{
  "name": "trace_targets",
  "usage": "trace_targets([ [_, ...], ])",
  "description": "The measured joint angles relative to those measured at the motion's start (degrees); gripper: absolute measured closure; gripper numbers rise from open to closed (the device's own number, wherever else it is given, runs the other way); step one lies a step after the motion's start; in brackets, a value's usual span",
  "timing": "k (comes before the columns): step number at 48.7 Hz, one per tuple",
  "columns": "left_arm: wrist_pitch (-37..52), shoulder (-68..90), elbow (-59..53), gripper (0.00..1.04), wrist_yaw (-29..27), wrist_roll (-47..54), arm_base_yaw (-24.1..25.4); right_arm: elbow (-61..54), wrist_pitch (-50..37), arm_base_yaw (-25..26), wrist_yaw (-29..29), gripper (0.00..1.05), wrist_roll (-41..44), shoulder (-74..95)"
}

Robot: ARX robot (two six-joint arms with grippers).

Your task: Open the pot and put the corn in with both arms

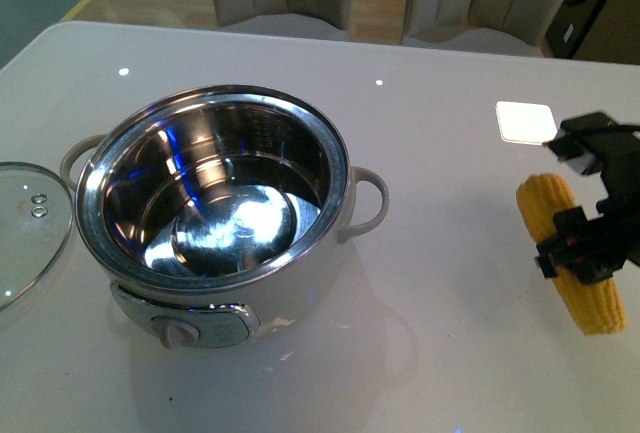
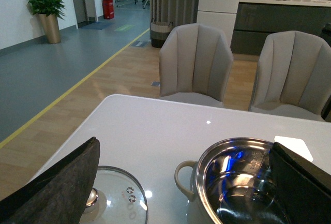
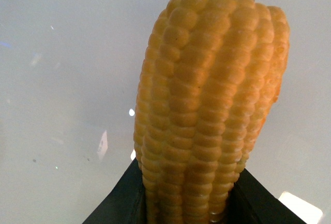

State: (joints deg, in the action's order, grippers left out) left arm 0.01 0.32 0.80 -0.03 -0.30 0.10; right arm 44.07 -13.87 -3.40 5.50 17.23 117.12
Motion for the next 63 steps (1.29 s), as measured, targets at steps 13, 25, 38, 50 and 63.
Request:
trace_targets([
  [13, 0.00, 0.00, 0.00, 0.07, 0.02, 0.00, 0.00, 0.42, 3.72, -6.23, 5.38, 0.82, -6.67, -14.60],
  [25, 0.00, 0.00, 0.00, 0.07, 0.02, 0.00, 0.00, 5.35, 4.68, -14.93, 7.19, 0.82, -15.93, -18.05],
  [38, 0.00, 0.00, 0.00, 0.07, 0.00, 0.00, 0.00, 11.58, 4.76, -22.93, 8.26, 0.82, -24.26, -17.18],
  [50, 0.00, 0.00, 0.00, 0.07, 0.00, 0.00, 0.00, 19.89, 4.68, -27.78, 9.90, 0.82, -32.13, -9.62],
  [63, 0.00, 0.00, 0.00, 0.07, 0.00, 0.00, 0.00, 29.62, 7.61, -30.84, 9.86, 0.83, -37.53, -1.86],
])
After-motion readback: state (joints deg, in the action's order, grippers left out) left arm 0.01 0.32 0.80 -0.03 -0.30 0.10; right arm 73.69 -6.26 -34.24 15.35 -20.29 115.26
